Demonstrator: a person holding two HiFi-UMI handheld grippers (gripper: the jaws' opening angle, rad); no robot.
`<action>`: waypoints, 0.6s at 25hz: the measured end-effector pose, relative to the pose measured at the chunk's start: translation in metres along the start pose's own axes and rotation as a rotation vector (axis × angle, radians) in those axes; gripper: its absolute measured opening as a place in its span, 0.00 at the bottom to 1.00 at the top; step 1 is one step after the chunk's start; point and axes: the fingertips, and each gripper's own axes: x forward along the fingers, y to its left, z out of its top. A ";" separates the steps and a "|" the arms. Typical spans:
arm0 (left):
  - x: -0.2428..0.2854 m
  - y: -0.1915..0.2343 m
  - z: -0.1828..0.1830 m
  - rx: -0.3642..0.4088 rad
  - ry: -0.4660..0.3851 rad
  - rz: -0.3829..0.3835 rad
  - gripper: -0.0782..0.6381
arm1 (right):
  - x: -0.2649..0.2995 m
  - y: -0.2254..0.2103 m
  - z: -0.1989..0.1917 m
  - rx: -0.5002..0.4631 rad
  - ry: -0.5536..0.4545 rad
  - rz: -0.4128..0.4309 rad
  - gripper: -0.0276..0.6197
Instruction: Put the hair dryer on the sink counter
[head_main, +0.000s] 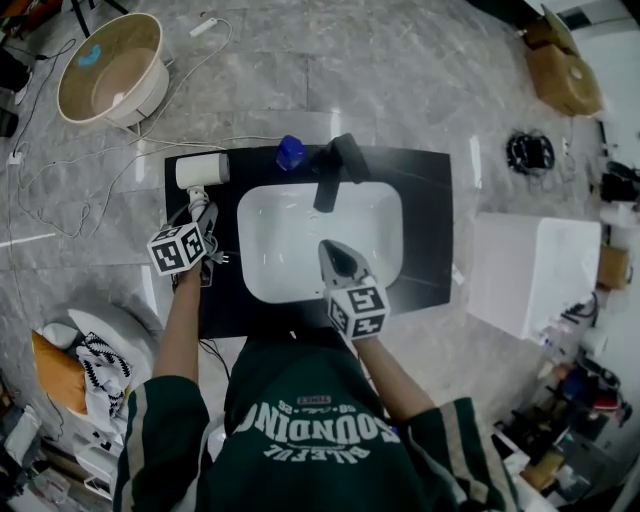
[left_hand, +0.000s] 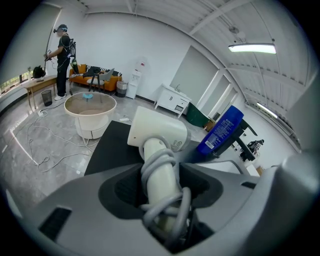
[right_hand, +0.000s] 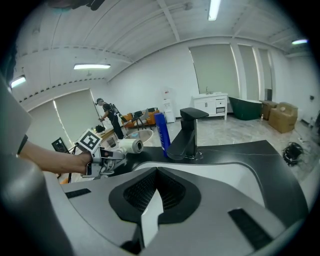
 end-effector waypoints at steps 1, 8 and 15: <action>0.002 0.001 -0.002 0.003 0.008 0.001 0.42 | 0.000 -0.001 -0.001 0.001 0.000 -0.001 0.04; 0.006 0.006 -0.005 0.014 0.029 0.010 0.42 | -0.007 -0.004 -0.002 -0.002 -0.002 -0.008 0.04; 0.011 0.006 -0.014 0.112 0.087 0.035 0.43 | -0.015 -0.003 -0.009 -0.003 0.002 -0.008 0.04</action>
